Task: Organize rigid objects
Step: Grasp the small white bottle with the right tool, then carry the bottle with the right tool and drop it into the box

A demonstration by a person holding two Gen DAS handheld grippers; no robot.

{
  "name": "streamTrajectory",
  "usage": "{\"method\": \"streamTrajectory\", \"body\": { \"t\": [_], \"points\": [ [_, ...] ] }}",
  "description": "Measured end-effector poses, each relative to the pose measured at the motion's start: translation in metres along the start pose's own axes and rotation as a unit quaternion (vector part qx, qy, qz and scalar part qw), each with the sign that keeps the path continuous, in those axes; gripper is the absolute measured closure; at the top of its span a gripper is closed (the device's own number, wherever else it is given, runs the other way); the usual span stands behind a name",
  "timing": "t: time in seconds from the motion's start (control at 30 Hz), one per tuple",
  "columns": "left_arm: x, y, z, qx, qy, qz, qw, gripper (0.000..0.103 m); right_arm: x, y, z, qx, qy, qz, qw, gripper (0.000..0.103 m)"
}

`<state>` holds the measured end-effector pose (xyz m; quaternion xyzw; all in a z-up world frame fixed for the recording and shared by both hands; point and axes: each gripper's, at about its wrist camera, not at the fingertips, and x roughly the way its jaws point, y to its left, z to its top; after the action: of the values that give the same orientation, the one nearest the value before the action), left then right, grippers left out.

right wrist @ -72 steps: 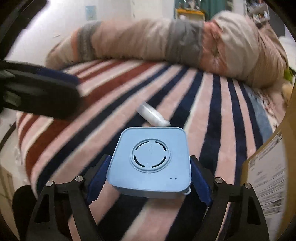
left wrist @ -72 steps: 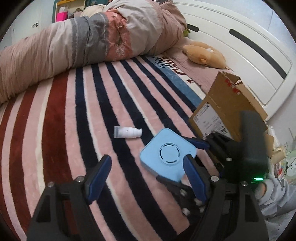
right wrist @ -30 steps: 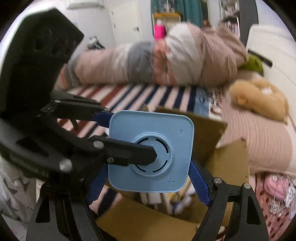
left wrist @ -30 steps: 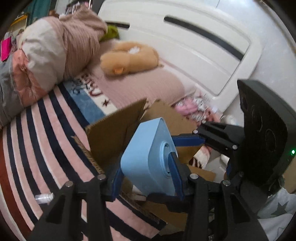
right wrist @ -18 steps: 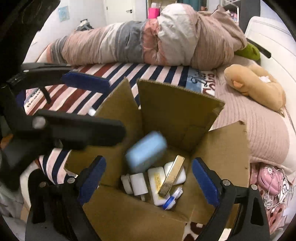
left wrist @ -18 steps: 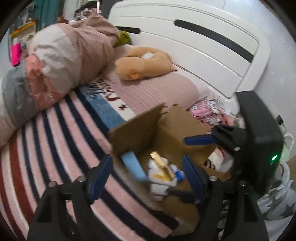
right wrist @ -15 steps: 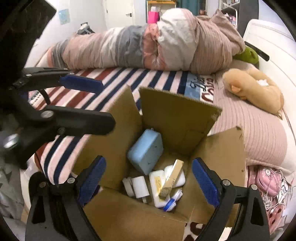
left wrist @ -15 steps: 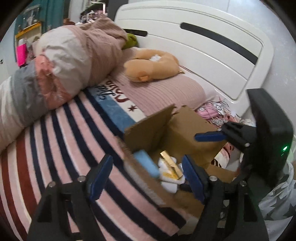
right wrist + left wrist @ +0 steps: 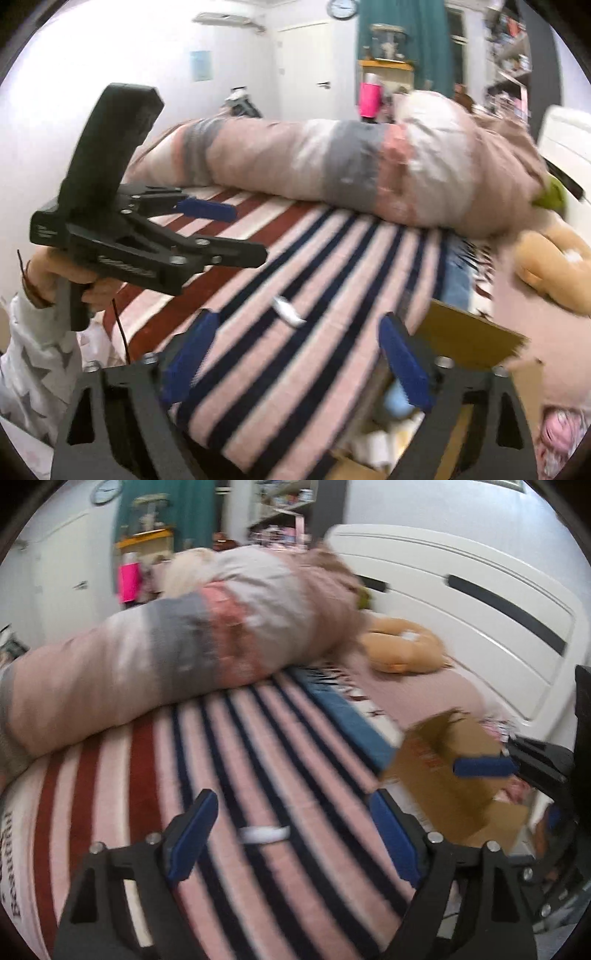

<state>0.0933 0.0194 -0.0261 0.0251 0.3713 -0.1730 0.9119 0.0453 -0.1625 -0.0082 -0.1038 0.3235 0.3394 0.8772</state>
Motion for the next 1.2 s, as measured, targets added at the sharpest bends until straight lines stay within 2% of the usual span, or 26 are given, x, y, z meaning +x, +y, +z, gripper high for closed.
{"method": "streamTrajectory", "body": {
  "t": [0.1, 0.17, 0.23, 0.37, 0.53, 0.57, 0.63, 0.67, 0.7, 0.83, 0.9, 1.07, 1.1, 1.2],
  "points": [
    [0.007, 0.034, -0.026, -0.028, 0.004, 0.015, 0.9995, 0.020, 0.044, 0.018, -0.003, 0.017, 0.030, 0.039, 0.999, 0.032],
    [0.018, 0.051, -0.046, -0.045, 0.012, 0.020, 0.9987, 0.020, 0.074, 0.022, -0.013, 0.034, 0.048, 0.042, 0.997, 0.033],
    [0.029, 0.062, -0.065, -0.056, 0.016, 0.009, 0.9983, 0.020, 0.109, 0.018, -0.027, 0.050, 0.064, 0.041, 0.996, 0.033],
    [0.048, 0.072, -0.086, -0.066, 0.018, -0.017, 0.9975, 0.020, 0.173, 0.000, -0.046, 0.050, 0.069, -0.017, 0.996, 0.039],
    [0.067, 0.079, -0.098, -0.076, 0.022, -0.036, 0.9963, 0.020, 0.228, -0.017, -0.044, 0.011, 0.069, -0.037, 0.997, 0.039],
    [0.070, 0.081, -0.099, -0.079, 0.024, -0.041, 0.9957, 0.020, 0.235, -0.017, -0.043, 0.000, 0.069, -0.043, 0.997, 0.042],
    [0.074, 0.081, -0.098, -0.081, 0.026, -0.043, 0.9954, 0.020, 0.249, -0.021, -0.039, -0.009, 0.077, -0.044, 0.996, 0.066],
    [0.074, 0.081, -0.097, -0.080, 0.026, -0.043, 0.9955, 0.020, 0.254, -0.022, -0.041, -0.004, 0.088, -0.032, 0.996, 0.082],
    [0.073, 0.080, -0.097, -0.079, 0.026, -0.044, 0.9956, 0.020, 0.254, -0.024, -0.041, -0.001, 0.093, -0.029, 0.995, 0.083],
    [0.067, 0.076, -0.094, -0.079, 0.021, -0.052, 0.9953, 0.020, 0.220, -0.018, -0.042, 0.010, 0.075, -0.030, 0.997, 0.083],
    [0.060, 0.070, -0.095, -0.082, 0.017, -0.052, 0.9952, 0.020, 0.188, -0.005, -0.039, 0.011, 0.063, -0.036, 0.997, 0.083],
    [0.044, 0.045, -0.095, -0.075, 0.008, -0.054, 0.9957, 0.020, 0.066, 0.027, -0.031, 0.010, -0.003, -0.034, 0.999, 0.083],
    [0.042, 0.039, -0.093, -0.074, 0.006, -0.054, 0.9958, 0.020, 0.031, 0.031, -0.029, 0.002, -0.028, -0.042, 0.999, 0.083],
    [0.033, 0.015, -0.085, -0.070, -0.006, -0.057, 0.9959, 0.020, -0.030, 0.018, -0.027, 0.011, -0.061, -0.072, 0.996, 0.083]
  ]
}}
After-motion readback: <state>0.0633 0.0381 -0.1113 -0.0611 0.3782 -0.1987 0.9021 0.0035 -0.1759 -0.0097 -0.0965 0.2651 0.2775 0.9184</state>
